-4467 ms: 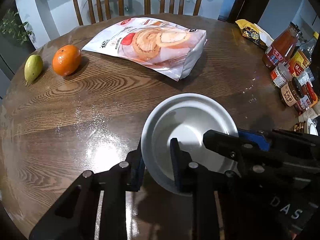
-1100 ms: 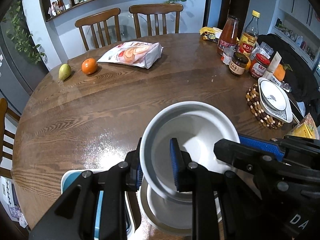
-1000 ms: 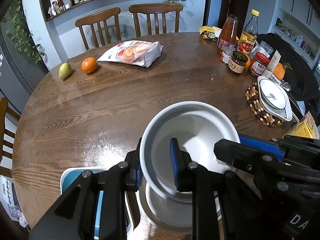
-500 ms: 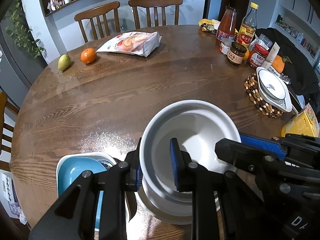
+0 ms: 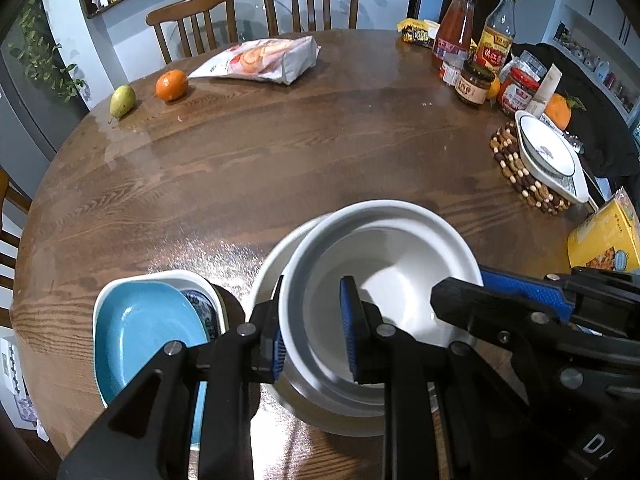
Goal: Organize plates and bowls
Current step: 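Lower the held ramekin down inside the nested white bowls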
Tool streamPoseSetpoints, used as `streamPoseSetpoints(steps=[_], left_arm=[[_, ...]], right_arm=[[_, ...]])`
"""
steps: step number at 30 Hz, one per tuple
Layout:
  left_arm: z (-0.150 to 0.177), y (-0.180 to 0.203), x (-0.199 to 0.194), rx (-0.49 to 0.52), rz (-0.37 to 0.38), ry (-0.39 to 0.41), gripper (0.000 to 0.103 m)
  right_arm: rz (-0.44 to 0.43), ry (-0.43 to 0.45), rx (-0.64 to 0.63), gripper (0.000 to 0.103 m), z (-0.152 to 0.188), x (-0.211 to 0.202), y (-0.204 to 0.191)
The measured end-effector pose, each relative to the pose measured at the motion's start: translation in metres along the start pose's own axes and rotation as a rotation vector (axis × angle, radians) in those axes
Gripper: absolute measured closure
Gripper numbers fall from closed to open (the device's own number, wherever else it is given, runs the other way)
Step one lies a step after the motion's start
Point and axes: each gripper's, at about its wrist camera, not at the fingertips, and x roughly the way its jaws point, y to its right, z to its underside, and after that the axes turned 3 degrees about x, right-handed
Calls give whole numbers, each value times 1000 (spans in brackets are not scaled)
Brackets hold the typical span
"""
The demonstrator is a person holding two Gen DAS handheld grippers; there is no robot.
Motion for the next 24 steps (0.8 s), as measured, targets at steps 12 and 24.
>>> streamPoseSetpoints(steps=[12, 24], left_arm=[[5, 6, 10, 9, -1, -27, 82], [8, 8, 20, 7, -2, -50, 82]], right_arm=[[11, -29, 10, 84, 7, 8, 8], [13, -52, 19, 84, 9, 17, 13]])
